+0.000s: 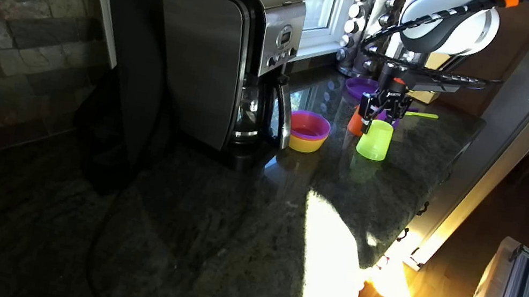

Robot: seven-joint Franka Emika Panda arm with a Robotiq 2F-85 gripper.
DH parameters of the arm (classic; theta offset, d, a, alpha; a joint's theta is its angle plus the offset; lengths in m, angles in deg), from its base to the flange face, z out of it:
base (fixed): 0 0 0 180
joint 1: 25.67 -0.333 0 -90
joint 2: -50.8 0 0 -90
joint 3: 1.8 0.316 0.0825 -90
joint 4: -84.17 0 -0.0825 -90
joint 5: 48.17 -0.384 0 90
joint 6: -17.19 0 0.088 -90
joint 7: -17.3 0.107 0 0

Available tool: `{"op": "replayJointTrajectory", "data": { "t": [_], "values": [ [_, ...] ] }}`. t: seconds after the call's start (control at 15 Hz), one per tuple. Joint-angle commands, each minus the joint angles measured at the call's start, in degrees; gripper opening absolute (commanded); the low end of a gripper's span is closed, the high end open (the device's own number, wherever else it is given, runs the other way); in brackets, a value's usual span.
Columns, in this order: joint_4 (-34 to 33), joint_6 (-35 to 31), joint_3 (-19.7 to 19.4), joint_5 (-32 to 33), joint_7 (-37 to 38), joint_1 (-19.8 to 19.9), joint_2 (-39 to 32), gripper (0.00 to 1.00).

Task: Move the yellow cup closer to the orange cup then place the purple cup on top of the two cups to make a tower.

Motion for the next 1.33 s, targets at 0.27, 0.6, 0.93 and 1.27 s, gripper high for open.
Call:
{"op": "replayJointTrajectory", "data": {
  "t": [0.27,0.6,0.93,1.27],
  "values": [
    [-0.6,0.5,-0.1,1.8,11.0,-1.2,0.6,1.00],
    [0.8,1.7,-1.4,5.3,15.7,-0.1,3.9,0.99],
    [0.2,-1.7,-3.5,12.0,16.4,2.2,4.5,1.00],
    [-1.4,-7.5,-3.8,11.6,13.6,2.9,2.9,1.00]
  ]
}}
